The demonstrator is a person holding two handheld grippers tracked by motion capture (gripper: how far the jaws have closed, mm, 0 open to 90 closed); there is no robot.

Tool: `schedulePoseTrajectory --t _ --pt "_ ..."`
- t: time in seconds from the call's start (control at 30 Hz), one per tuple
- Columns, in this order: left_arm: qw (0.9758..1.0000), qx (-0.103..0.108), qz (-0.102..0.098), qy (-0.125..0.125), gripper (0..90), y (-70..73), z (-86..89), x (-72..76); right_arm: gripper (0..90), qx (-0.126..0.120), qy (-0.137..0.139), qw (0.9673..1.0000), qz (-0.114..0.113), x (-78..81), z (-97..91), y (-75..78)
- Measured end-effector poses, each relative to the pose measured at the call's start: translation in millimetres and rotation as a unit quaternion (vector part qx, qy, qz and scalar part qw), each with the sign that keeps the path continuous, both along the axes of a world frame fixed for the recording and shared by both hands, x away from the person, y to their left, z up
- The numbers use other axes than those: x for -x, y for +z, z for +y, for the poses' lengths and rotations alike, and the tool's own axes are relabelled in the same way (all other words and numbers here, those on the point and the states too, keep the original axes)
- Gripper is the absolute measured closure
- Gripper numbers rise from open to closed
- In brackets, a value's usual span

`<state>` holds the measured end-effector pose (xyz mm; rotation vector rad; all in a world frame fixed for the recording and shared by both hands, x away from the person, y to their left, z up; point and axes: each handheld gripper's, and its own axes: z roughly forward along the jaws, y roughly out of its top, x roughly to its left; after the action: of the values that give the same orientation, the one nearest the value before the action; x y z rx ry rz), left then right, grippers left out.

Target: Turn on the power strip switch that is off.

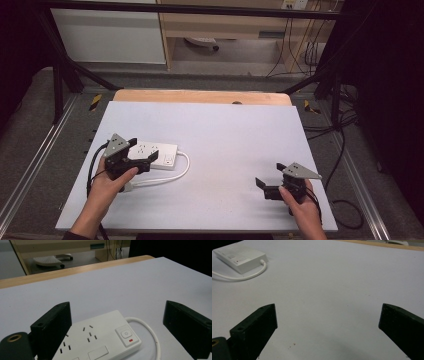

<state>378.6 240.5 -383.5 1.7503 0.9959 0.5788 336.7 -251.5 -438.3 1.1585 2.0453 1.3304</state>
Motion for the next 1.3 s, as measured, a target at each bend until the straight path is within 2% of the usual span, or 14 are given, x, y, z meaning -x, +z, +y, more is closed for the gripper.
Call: schedulePoseTrajectory --t 0.23,0.93,1.3 --pt "1.0000 -0.002 0.007 0.004 9.1 -4.4 -1.1 -4.4 2.4 -0.001 0.000 1.0000 0.000 0.4 -0.7 0.5" --pt "0.9990 -0.033 0.030 -0.002 10.8 -20.6 -10.3 -8.4 2.3 0.000 0.002 1.0000 0.002 -0.1 0.4 0.1" --pt "0.9975 -0.053 0.047 -0.004 19.4 -25.7 -14.3 -13.9 2.3 0.001 0.002 1.0000 0.003 -0.2 0.4 -0.1"
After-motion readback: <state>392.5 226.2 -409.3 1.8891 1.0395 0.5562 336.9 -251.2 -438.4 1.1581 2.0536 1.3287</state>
